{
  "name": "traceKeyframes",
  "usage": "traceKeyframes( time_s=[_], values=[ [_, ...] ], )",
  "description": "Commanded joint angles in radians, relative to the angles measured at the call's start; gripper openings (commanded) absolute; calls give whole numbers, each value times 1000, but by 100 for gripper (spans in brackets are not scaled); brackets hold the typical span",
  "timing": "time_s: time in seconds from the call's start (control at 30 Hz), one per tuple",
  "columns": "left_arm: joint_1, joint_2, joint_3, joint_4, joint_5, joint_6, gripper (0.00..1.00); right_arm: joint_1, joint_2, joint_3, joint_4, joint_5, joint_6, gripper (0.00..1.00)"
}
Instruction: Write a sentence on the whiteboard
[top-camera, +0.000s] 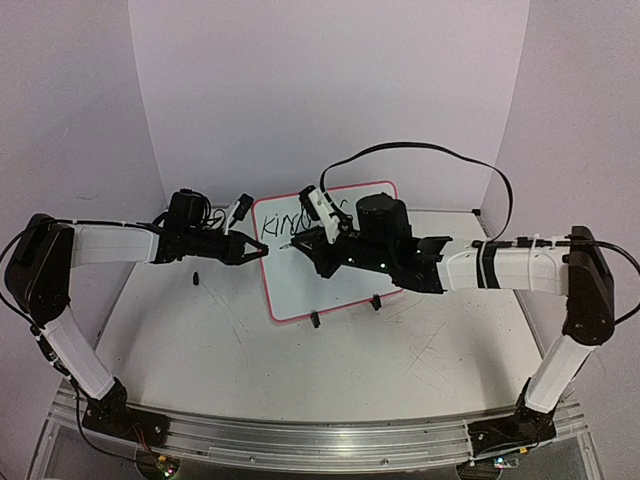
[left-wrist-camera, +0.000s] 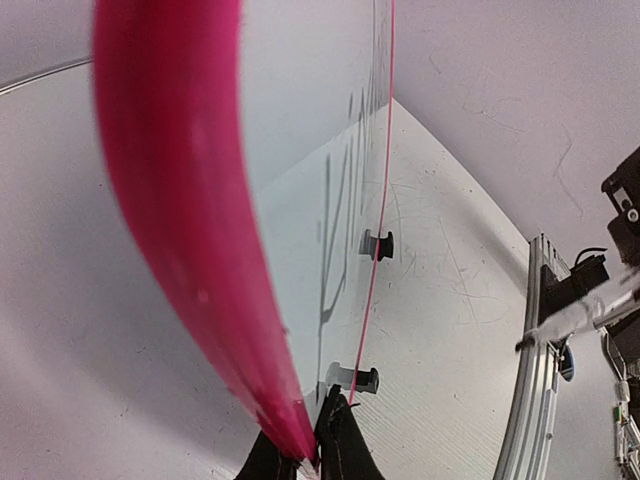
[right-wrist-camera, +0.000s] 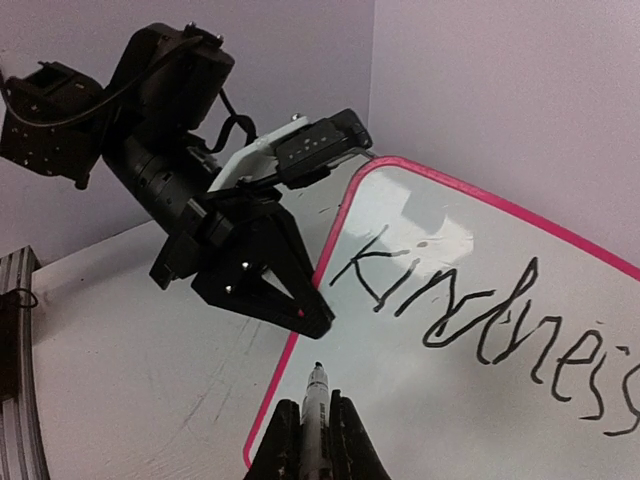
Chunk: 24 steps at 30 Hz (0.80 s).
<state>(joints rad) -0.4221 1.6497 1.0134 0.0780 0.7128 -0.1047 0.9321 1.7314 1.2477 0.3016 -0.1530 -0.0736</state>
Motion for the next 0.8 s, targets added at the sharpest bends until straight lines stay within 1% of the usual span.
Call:
traceKeyframes(
  time_s=[0.0,0.1,0.3,0.77],
  values=[
    [14,2,11,-14,-234,88,0,24,29,52,19,-55,-60,0],
    [14,6,14,-15,-234,87,0,37,46,66,12,-53,-101,0],
    [15,12,21,-15,-227,85,0,37,86,103,0,61,-88,0],
    [15,17,23,-15,-218,85,0,38,158,169,-44,-18,-84,0]
  ],
)
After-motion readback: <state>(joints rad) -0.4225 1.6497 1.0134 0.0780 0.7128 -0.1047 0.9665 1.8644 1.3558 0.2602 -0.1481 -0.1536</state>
